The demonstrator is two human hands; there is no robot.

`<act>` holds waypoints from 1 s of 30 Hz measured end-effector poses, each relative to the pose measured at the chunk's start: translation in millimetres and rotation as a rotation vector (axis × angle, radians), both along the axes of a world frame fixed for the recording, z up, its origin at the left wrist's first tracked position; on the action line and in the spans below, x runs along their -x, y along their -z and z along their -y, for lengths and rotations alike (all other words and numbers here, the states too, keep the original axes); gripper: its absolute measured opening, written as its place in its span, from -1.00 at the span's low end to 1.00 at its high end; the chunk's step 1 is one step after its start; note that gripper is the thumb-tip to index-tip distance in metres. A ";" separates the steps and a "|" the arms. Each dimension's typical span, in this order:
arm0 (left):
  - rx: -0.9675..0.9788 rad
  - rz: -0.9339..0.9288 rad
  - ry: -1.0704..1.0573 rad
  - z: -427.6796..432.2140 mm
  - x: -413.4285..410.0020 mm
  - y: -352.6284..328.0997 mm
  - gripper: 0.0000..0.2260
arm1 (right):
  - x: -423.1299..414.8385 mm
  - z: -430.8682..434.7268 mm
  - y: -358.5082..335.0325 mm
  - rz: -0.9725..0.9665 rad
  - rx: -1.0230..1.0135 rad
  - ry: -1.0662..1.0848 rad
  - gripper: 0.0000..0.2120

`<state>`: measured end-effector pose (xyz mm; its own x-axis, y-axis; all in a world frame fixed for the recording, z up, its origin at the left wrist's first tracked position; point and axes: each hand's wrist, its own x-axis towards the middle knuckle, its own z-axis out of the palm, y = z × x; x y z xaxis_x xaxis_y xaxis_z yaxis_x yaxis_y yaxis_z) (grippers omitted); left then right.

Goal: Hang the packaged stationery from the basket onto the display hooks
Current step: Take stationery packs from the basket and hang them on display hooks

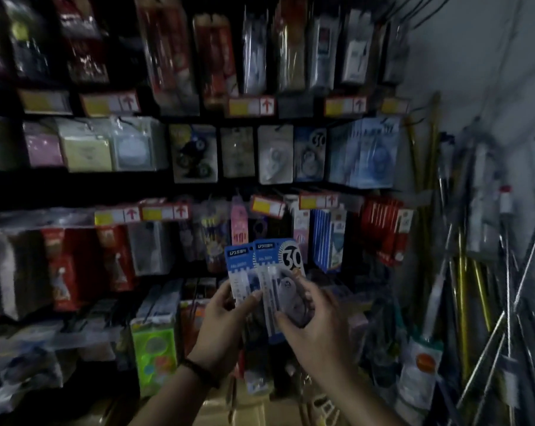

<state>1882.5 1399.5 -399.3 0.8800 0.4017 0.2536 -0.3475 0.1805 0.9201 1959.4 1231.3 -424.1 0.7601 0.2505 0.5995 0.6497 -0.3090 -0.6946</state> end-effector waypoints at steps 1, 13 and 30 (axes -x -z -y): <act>-0.005 0.022 -0.006 -0.9 -5.7 -11.1 -0.69 | -7.4 2.0 -11.7 0.013 -0.010 0.004 -0.32; -0.280 0.132 -0.109 -29.8 -78.2 -129.6 -0.79 | -126.5 37.7 -144.9 0.273 -0.037 0.262 -0.38; -0.441 0.123 -0.154 -42.1 -152.6 -176.2 -0.79 | -222.1 3.1 -213.1 0.358 0.010 0.451 -0.37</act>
<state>2035.1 1441.6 -223.2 0.7716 0.3559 0.5273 -0.4506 -0.2794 0.8479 2181.6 1228.3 -211.0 0.5429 -0.0441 0.8387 0.6463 -0.6157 -0.4508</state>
